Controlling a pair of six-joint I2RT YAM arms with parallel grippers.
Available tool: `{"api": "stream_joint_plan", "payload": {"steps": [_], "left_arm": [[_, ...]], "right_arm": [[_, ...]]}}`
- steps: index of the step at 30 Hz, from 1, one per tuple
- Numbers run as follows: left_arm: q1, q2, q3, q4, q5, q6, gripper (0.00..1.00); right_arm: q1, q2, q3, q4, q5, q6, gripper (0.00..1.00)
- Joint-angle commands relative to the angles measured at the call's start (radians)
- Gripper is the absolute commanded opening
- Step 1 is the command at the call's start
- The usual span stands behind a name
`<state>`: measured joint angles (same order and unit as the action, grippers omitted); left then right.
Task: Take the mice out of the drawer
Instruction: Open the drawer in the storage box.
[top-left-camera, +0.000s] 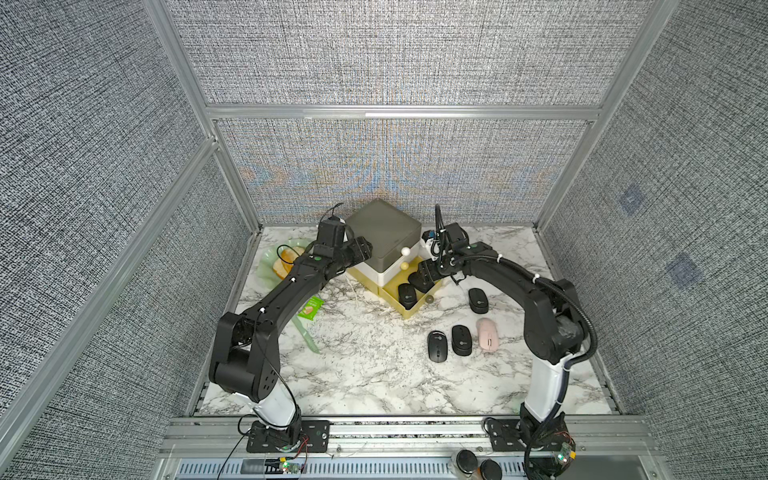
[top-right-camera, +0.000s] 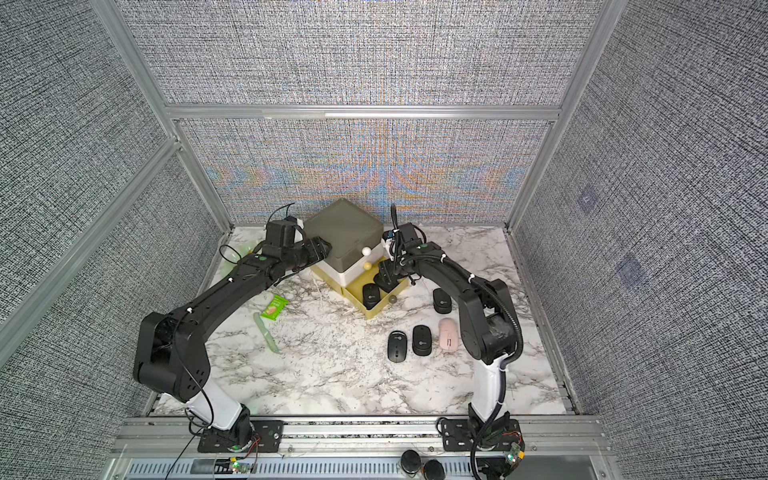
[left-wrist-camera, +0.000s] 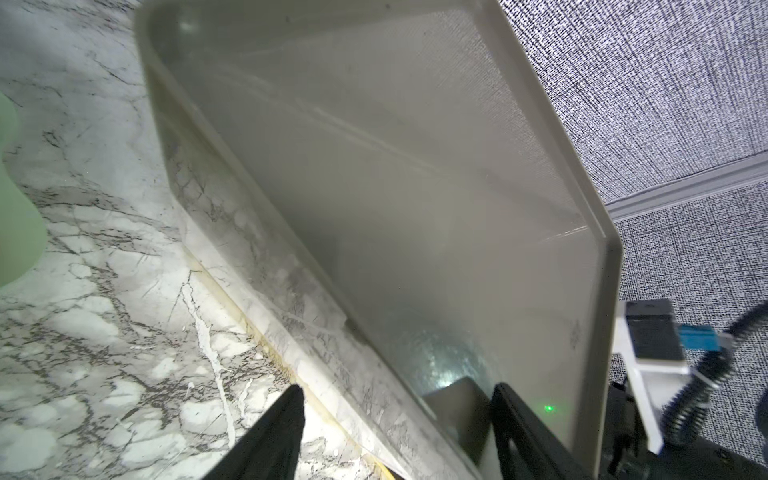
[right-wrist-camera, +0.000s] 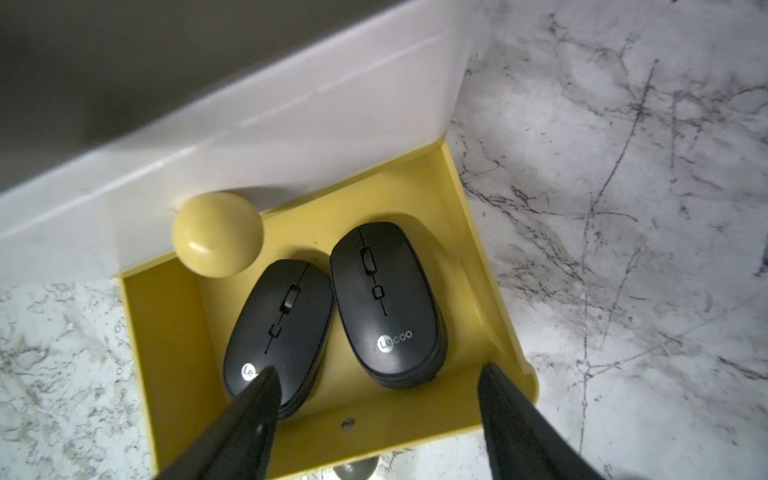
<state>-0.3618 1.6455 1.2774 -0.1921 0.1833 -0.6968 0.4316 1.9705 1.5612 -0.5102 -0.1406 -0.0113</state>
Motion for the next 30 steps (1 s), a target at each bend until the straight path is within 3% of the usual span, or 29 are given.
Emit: {"api": "stream_joint_plan", "payload": {"steps": [1,19,22,30], "left_arm": [[0.002,0.000,-0.014,-0.032,0.005,-0.011,0.72],[0.004,0.008,-0.018,-0.028,-0.023,-0.023,0.72],[0.005,0.009,-0.022,-0.024,-0.042,-0.032,0.72],[0.020,0.032,-0.012,-0.020,-0.069,-0.053,0.72]], "right_arm": [[0.010,0.031,0.014,-0.072,-0.012,-0.070,0.74],[0.015,0.204,0.143,-0.154,0.083,-0.138,0.75],[0.014,0.191,0.122,-0.173,0.076,-0.159,0.75],[-0.016,0.112,0.060,-0.219,0.193,-0.150,0.74]]}}
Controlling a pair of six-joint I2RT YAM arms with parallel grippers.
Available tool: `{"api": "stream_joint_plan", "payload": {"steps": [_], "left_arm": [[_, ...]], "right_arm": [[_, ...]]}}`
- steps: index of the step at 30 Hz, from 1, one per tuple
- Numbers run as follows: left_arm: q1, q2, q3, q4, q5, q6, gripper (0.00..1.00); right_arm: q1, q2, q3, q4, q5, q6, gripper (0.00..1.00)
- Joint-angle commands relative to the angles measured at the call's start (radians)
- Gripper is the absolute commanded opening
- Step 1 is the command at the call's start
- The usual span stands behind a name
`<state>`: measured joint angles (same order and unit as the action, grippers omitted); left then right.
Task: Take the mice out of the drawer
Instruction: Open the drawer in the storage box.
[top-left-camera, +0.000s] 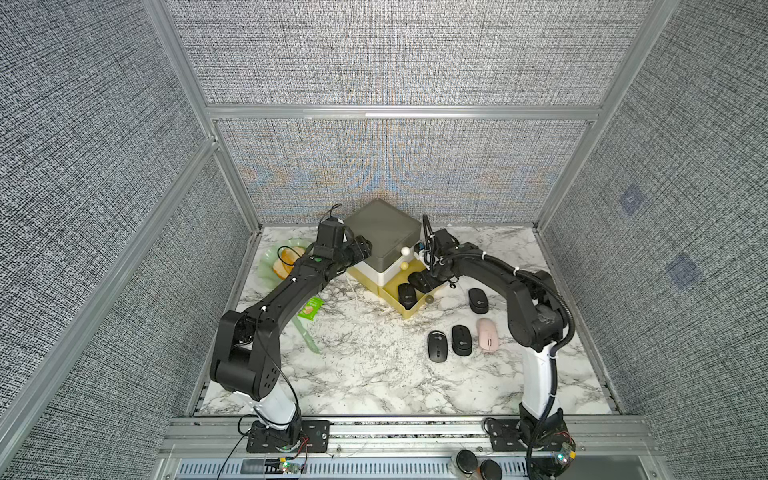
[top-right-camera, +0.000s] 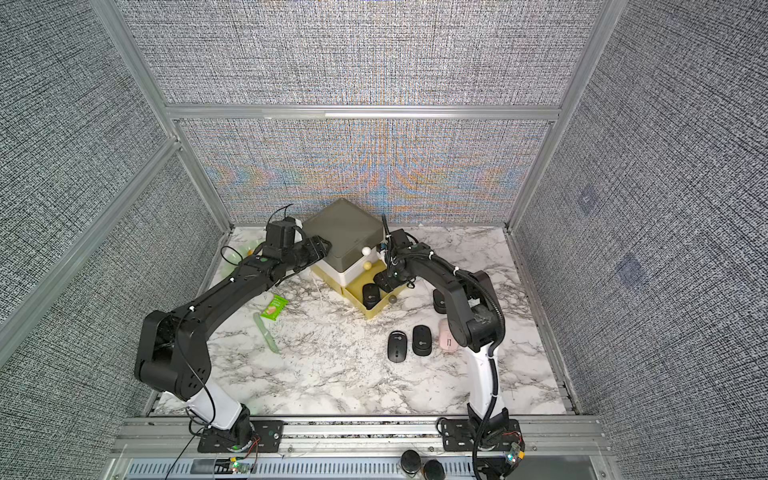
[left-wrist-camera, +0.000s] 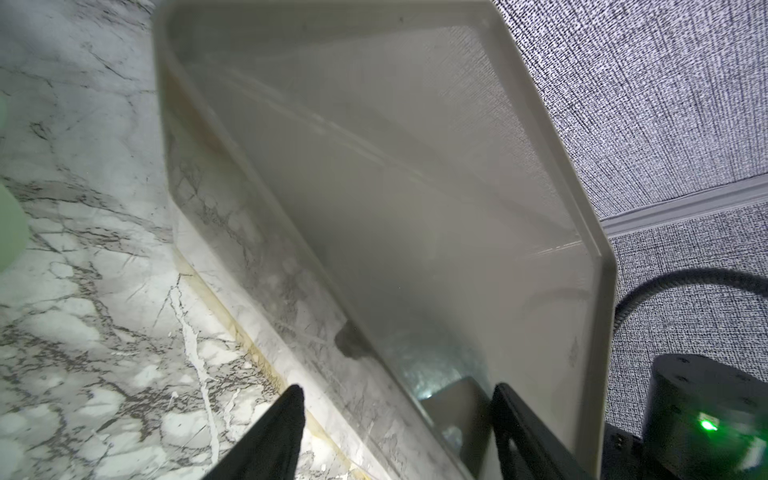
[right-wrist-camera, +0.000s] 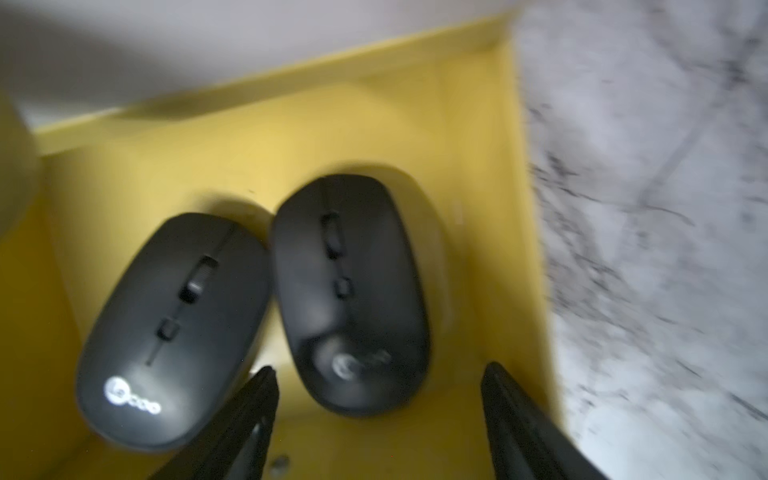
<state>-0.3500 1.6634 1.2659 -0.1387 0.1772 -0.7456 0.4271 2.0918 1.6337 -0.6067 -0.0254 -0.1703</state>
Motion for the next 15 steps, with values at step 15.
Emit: {"api": "stream_joint_plan", "payload": {"steps": [15], "left_arm": [[0.014,0.021,0.013,-0.075,-0.070,-0.013,0.71]], "right_arm": [[0.023,-0.062,-0.008,-0.055,0.098,0.039,0.75]]}}
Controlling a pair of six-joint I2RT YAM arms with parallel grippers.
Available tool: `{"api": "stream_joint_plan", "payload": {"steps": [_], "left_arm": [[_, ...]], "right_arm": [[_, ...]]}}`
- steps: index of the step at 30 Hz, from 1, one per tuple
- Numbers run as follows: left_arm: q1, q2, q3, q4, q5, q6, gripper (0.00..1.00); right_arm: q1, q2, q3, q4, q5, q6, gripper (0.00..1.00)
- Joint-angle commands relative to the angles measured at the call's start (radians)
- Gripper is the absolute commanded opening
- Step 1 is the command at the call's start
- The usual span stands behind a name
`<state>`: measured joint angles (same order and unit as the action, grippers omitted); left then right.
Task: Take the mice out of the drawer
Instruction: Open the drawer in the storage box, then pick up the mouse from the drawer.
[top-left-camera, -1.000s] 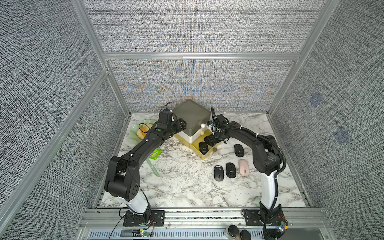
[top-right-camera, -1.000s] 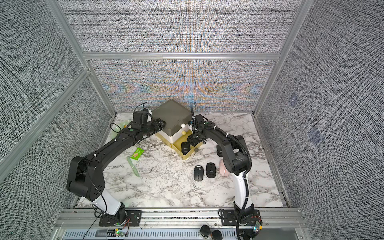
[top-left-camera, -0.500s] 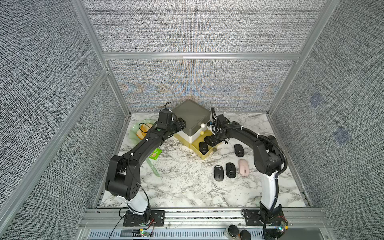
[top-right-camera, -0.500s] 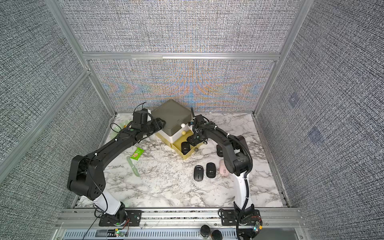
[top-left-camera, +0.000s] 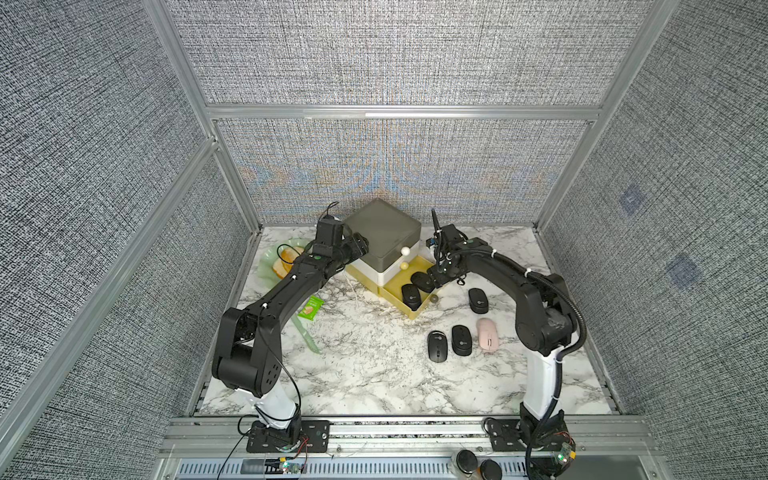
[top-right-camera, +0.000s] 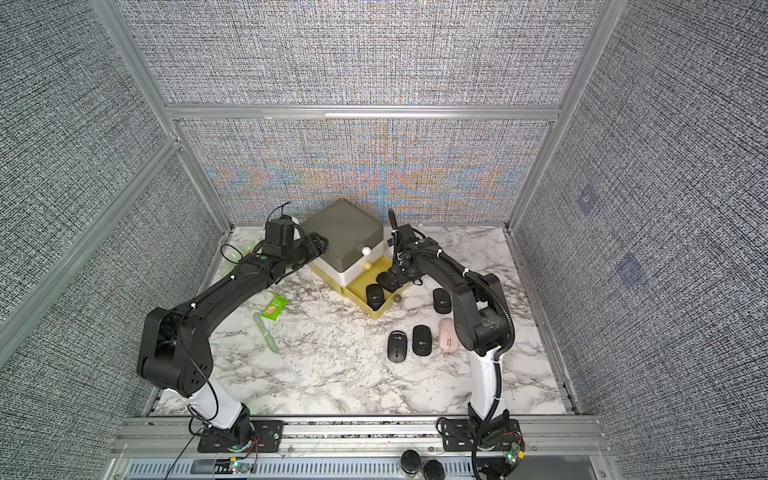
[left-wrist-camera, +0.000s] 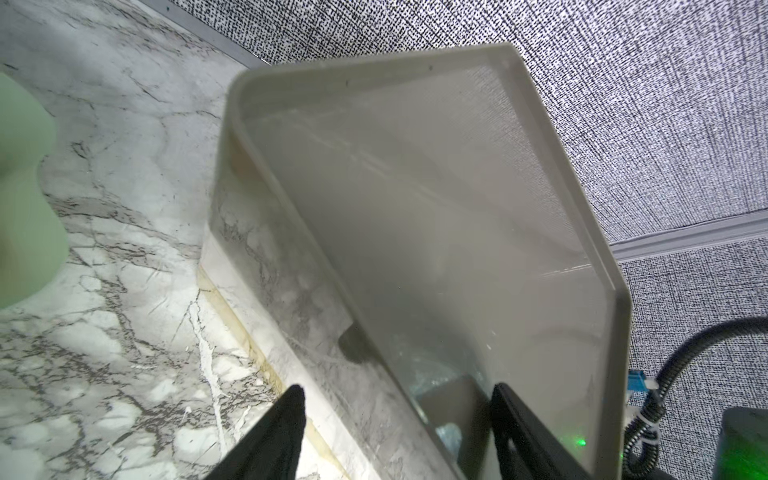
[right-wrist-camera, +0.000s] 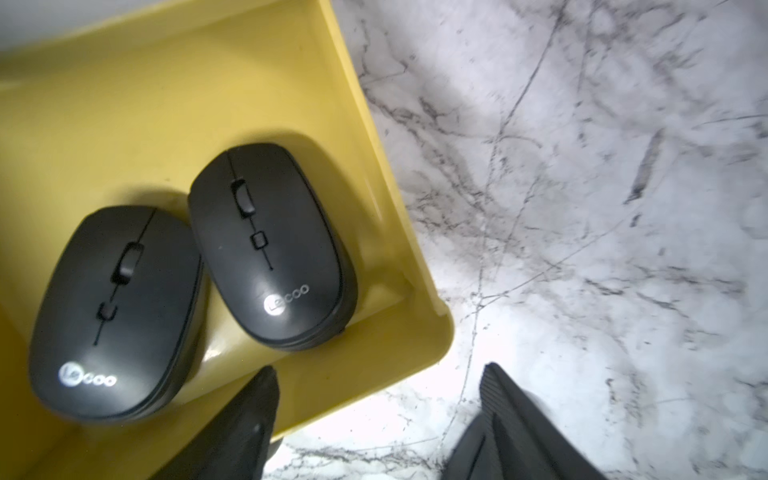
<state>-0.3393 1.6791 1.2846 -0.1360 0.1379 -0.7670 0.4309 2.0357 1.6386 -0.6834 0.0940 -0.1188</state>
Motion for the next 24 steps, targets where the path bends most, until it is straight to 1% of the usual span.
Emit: {"api": "stream_joint_plan", "payload": {"steps": [1,5,10,12,18,24], "left_arm": [[0.004,0.007,-0.005,-0.077,-0.033,0.008,0.71],[0.003,0.010,-0.005,-0.077,-0.021,0.009,0.71],[0.003,0.010,-0.010,-0.072,-0.027,0.009,0.70],[0.004,0.012,-0.010,-0.071,-0.021,0.008,0.70],[0.004,0.012,-0.004,-0.072,-0.019,0.014,0.70],[0.004,0.011,-0.004,-0.074,-0.022,0.014,0.70]], "right_arm": [[0.018,0.004,-0.005,0.027,-0.034,-0.017,0.75],[0.015,0.066,0.050,0.015,-0.079,-0.051,0.75],[0.016,0.117,0.089,0.020,-0.074,-0.064,0.75],[0.016,0.140,0.114,0.009,-0.093,-0.075,0.75],[0.017,0.177,0.126,0.000,-0.148,-0.106,0.75],[0.023,0.207,0.137,0.003,-0.161,-0.112,0.76]]}}
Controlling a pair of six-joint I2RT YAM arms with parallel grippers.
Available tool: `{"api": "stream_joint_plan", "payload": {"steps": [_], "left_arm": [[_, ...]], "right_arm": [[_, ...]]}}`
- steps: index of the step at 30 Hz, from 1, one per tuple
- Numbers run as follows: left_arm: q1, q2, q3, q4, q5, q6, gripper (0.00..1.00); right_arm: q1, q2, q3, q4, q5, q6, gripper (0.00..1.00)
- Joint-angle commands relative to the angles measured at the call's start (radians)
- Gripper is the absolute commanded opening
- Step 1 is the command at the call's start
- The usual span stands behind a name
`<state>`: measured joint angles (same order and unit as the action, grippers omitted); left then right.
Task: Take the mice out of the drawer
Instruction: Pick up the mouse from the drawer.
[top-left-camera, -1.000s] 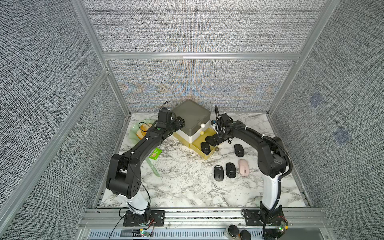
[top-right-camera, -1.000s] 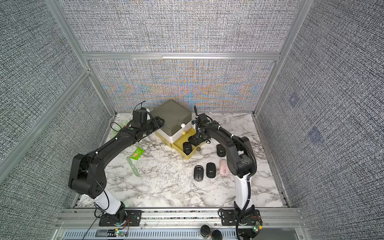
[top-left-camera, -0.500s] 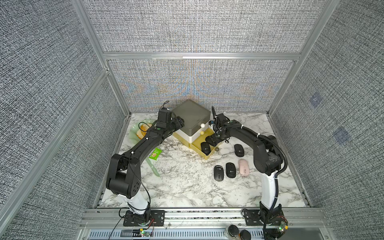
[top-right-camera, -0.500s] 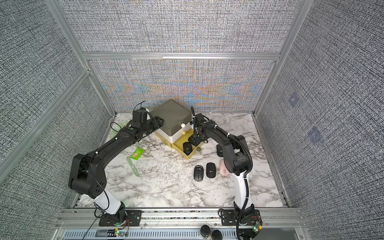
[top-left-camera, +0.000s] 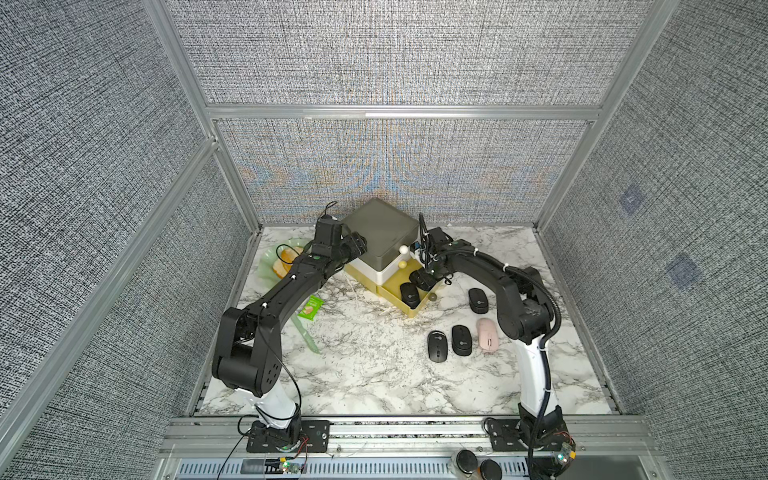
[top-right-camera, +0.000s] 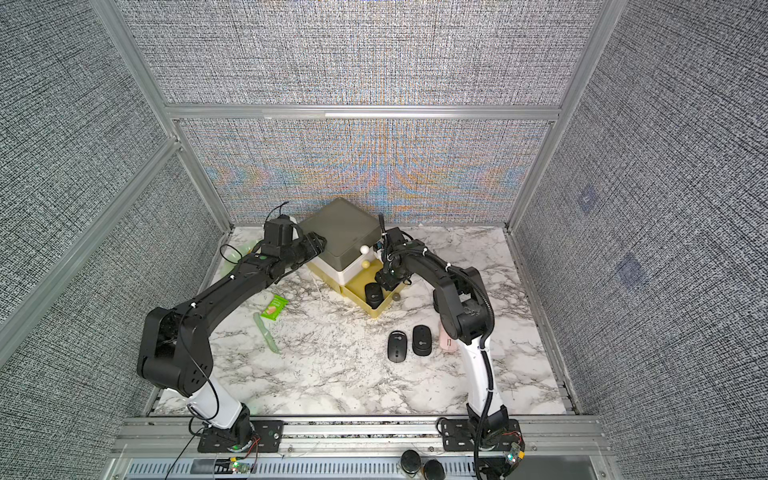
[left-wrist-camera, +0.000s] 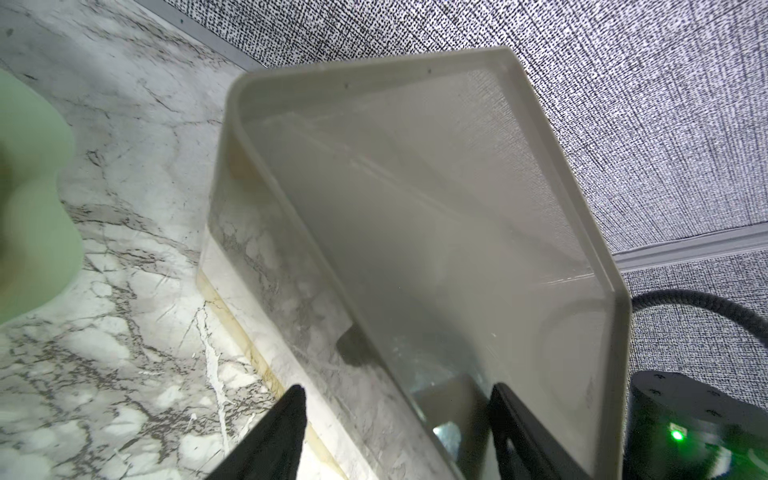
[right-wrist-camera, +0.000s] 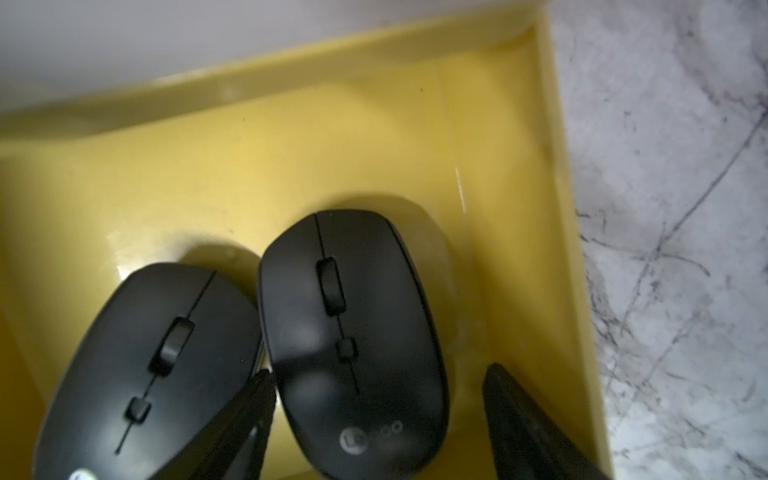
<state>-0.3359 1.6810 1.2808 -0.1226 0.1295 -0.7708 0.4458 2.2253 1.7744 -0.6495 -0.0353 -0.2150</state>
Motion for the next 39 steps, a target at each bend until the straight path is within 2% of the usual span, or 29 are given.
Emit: {"api": "stream_joint_plan", "payload": {"steps": [1,4,11,22,25,39], "left_arm": [[0.001,0.010,0.000,-0.087,-0.013,0.017,0.70],[0.000,0.010,0.003,-0.090,-0.020,0.018,0.70],[0.001,0.019,0.015,-0.097,-0.031,0.015,0.70],[0.001,0.019,0.012,-0.091,-0.022,0.011,0.70],[0.001,0.020,0.012,-0.090,-0.014,0.013,0.70],[0.001,-0.025,0.016,-0.093,-0.003,0.017,0.70]], "right_arm": [[0.008,0.023,0.000,-0.029,-0.034,-0.016,0.76],[0.010,0.025,-0.004,-0.042,-0.067,-0.034,0.76],[-0.001,-0.018,-0.056,-0.037,0.074,-0.017,0.75],[0.001,0.000,-0.051,-0.008,0.022,-0.014,0.67],[0.001,0.004,-0.041,-0.015,0.022,-0.010,0.62],[-0.019,-0.140,-0.033,-0.035,0.017,0.100,0.56]]}}
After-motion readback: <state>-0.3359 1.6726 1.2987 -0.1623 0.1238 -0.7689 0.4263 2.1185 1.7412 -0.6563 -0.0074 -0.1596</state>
